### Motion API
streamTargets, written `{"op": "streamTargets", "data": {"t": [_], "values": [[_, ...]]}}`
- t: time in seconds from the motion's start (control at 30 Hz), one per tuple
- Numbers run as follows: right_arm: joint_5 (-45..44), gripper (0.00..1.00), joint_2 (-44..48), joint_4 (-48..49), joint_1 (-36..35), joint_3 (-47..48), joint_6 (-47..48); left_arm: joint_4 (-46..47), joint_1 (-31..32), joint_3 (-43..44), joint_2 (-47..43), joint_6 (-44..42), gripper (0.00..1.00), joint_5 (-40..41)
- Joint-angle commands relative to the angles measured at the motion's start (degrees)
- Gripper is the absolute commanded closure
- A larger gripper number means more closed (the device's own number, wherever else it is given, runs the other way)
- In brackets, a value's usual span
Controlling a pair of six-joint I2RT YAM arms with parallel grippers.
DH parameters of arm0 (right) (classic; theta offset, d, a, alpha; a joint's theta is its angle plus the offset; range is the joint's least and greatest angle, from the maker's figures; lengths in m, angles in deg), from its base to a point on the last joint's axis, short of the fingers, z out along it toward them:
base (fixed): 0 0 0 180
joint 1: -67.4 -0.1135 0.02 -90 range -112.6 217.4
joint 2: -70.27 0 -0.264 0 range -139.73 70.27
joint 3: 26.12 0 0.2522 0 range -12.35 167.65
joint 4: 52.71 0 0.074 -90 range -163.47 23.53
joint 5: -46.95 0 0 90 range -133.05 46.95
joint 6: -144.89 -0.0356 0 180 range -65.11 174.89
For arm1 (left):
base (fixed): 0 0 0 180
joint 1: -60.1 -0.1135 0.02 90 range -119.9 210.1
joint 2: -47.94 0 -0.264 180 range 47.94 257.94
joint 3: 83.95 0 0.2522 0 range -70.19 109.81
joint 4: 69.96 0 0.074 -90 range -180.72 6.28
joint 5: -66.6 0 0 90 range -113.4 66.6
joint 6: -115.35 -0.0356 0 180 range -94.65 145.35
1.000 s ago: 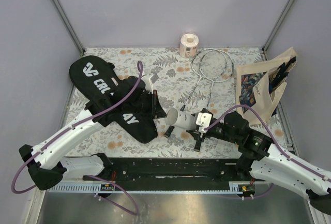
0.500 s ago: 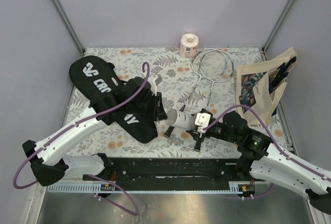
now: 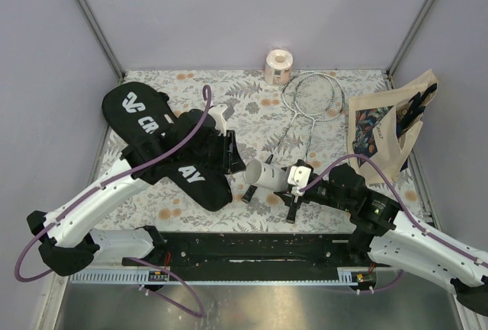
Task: Pack up the badminton gear
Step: Close the lid on the shuttle tube.
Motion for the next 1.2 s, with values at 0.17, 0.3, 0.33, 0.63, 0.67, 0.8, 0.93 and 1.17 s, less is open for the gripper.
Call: {"op": "streamTargets", "data": {"t": [0.17,0.3,0.33,0.63,0.67,0.8,0.93,1.17], "values": [[1.4,0.62,0.2,5.0,-0.2,2.9,-0.3,5.9,0.2,0.1,-1.6,-0.4,0.66,-0.4],[2.8,0.62,0.3,5.1,-0.2,2.9,-0.4,7.8,0.3,-0.6,-0.4,-1.2,0.68,-0.2],[2.9,0.62,0.3,5.2,-0.2,2.9,-0.4,8.2,0.2,-0.9,-0.2,-1.3,0.71,-0.8],[2.9,0.62,0.1,5.7,-0.2,2.9,-0.3,13.4,0.2,-5.1,-0.5,-0.7,0.81,-6.9],[2.9,0.62,-0.1,6.0,-0.2,2.9,-0.3,13.6,0.3,-5.5,-0.8,-0.4,0.82,-7.0],[2.9,0.62,-0.4,6.0,-0.2,2.9,-0.5,13.2,0.2,-5.9,-1.5,-0.4,0.82,-6.9],[2.2,0.62,0.0,5.6,-0.1,2.9,-0.3,10.0,0.3,-4.4,-2.6,-0.8,0.81,-3.5],[2.0,0.62,0.0,5.1,-0.2,2.9,-0.6,9.2,0.3,-1.8,-4.2,-0.6,0.78,-2.6]]}}
